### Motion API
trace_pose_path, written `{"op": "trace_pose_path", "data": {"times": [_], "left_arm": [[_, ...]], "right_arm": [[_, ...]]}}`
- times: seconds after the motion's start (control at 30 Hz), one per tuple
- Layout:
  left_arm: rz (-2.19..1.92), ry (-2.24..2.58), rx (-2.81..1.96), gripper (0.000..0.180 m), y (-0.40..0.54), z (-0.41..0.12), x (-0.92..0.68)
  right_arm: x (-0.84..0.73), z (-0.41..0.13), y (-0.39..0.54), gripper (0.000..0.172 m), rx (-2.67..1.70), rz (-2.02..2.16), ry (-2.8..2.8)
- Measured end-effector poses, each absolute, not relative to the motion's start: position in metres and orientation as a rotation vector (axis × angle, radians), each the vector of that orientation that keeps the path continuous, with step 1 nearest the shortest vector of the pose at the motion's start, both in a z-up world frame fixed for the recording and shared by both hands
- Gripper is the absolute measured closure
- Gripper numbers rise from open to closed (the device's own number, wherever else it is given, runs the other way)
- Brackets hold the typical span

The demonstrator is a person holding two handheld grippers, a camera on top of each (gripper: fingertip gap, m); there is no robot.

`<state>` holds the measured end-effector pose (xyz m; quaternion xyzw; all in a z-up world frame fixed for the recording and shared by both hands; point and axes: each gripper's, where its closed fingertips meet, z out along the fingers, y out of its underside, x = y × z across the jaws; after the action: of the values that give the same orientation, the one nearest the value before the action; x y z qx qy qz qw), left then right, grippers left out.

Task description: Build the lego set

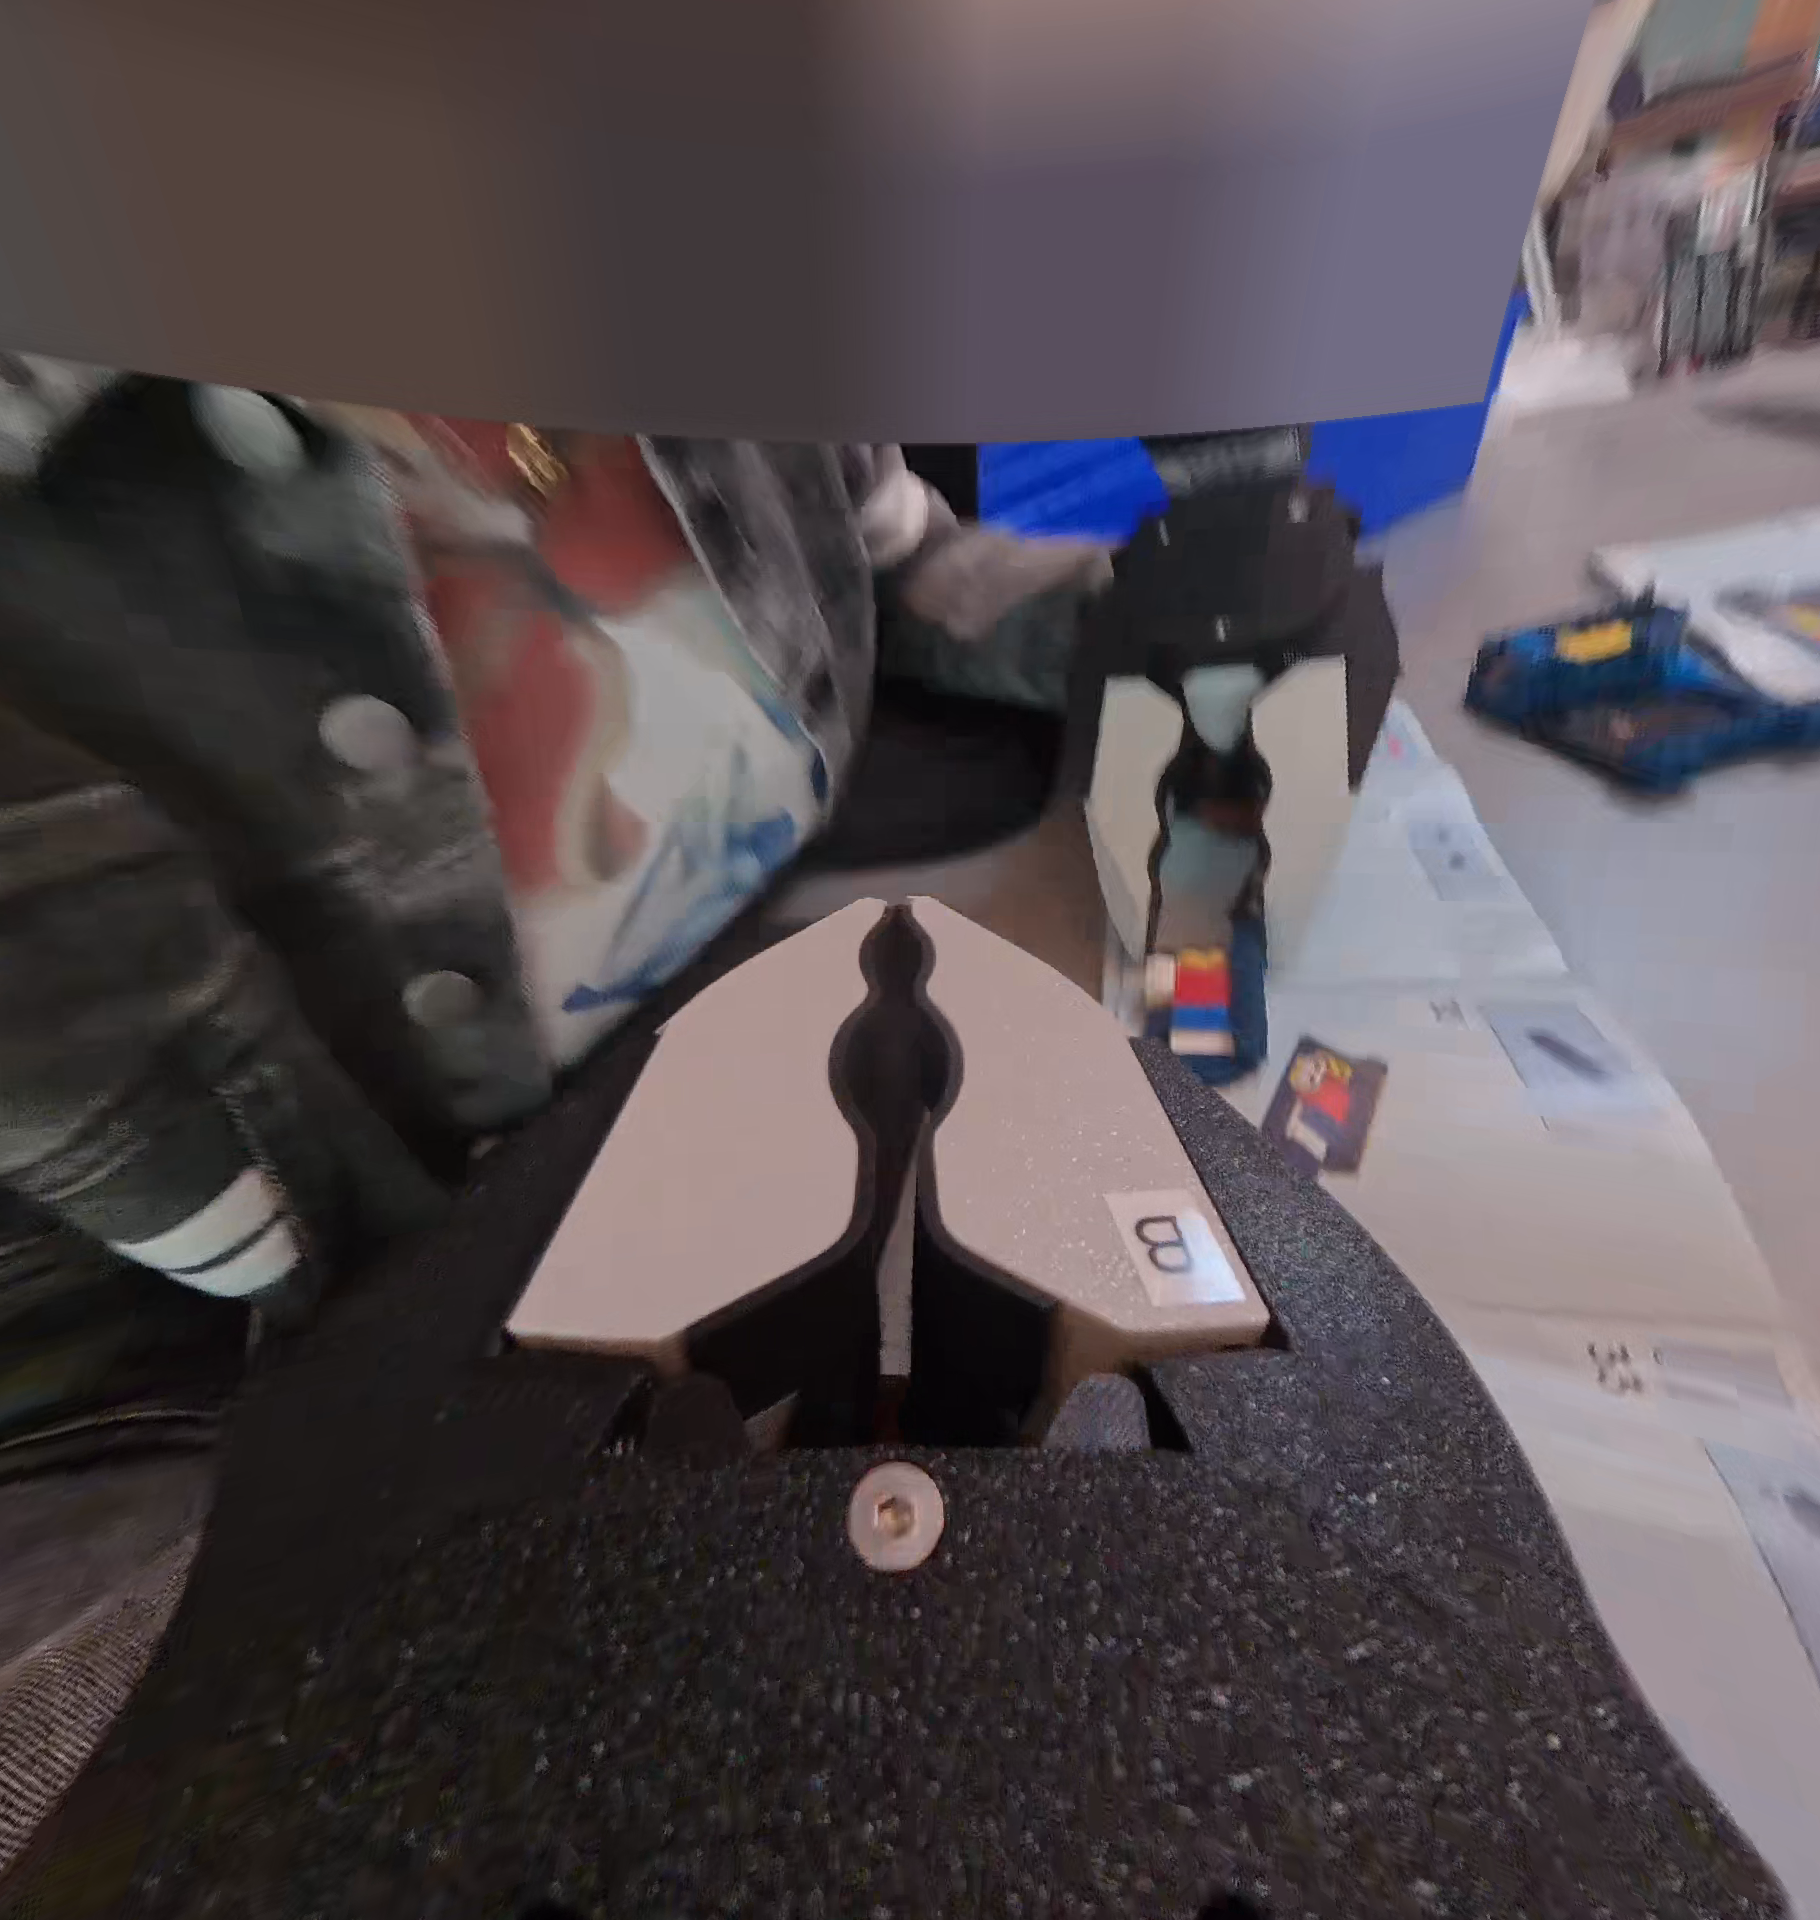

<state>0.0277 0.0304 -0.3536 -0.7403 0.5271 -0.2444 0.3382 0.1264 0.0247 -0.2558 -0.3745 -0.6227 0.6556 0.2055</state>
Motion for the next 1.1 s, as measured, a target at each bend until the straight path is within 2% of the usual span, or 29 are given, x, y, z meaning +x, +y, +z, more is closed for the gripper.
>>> {"op": "trace_pose_path", "data": {"times": [0.1,0.27,0.43,0.5,0.7,0.8,0.87,0.97,1.03,1.1], "left_arm": [[-0.644,1.371,-1.930,0.147,0.030,-0.353,0.028],[-0.651,1.369,-1.934,0.147,0.030,-0.353,0.028],[-0.655,1.369,-1.935,0.147,0.030,-0.353,0.028],[-0.659,1.371,-1.934,0.146,0.029,-0.353,0.028],[-0.662,1.398,-1.919,0.140,0.026,-0.353,0.029],[-0.664,1.403,-1.917,0.138,0.025,-0.353,0.029],[-0.663,1.403,-1.917,0.138,0.025,-0.353,0.029],[-0.666,1.400,-1.920,0.139,0.025,-0.353,0.029],[-0.665,1.400,-1.920,0.139,0.025,-0.353,0.029],[-0.664,1.400,-1.920,0.139,0.025,-0.352,0.029]], "right_arm": [[0.131,-0.248,0.035,0.172,-1.016,1.789,-1.651],[0.118,-0.286,0.027,0.172,-1.244,1.709,-1.846],[0.086,-0.308,0.013,0.137,-1.322,1.543,-1.958],[0.080,-0.313,0.004,0.129,-1.334,1.527,-2.006],[0.089,-0.333,-0.002,0.126,-1.481,1.513,-2.120],[0.124,-0.296,-0.023,0.132,-1.329,1.846,-2.131],[0.137,-0.262,-0.021,0.146,-1.073,1.900,-2.001],[0.151,-0.233,-0.014,0.155,-0.879,1.905,-1.830],[0.149,-0.240,-0.007,0.153,-0.947,1.877,-1.813],[0.144,-0.252,-0.006,0.138,-1.049,1.861,-1.852]]}}
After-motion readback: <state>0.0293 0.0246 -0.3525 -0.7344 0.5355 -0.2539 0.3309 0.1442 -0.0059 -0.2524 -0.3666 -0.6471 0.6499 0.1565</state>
